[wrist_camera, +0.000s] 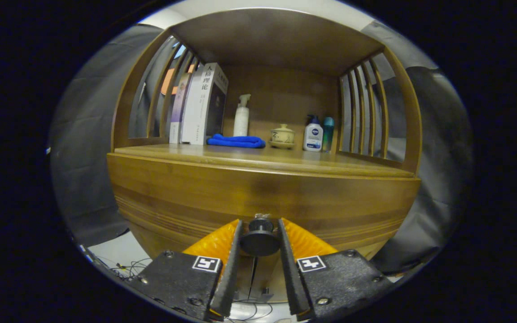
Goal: Pull open the drawer, take out the items inside it, and place them on the countertop above the cabinet.
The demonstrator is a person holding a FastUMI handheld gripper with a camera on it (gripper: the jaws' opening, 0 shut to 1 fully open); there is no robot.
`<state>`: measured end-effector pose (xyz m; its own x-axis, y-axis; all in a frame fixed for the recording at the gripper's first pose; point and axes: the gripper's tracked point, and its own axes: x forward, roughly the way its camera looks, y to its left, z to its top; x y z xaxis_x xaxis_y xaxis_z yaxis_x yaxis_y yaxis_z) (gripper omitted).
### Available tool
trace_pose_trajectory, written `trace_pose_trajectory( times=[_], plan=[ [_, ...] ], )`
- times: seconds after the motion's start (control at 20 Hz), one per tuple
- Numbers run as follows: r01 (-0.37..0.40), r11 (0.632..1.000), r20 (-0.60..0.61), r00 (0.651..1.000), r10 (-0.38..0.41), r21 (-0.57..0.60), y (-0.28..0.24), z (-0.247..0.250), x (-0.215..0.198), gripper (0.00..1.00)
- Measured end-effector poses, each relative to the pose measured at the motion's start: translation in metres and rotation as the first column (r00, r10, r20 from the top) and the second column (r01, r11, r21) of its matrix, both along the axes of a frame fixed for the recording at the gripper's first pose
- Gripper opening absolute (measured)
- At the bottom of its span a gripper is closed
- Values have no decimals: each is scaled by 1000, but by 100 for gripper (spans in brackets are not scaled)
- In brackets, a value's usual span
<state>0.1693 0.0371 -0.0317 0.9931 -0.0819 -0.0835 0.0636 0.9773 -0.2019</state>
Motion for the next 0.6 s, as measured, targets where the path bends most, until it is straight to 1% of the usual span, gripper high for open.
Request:
trace_pose_trajectory(
  times=[0.05,0.2,0.4,0.6],
  plan=[
    [3,1000,-7,1000,-3,-1,-1,-1,1,49],
    [-3,1000,-31,1000,3,15,0,-1,1,47],
    [-10,1000,-35,999,9,-8,-1,-2,1,45],
    [-11,1000,-33,999,12,16,0,-1,1,39]
  ],
)
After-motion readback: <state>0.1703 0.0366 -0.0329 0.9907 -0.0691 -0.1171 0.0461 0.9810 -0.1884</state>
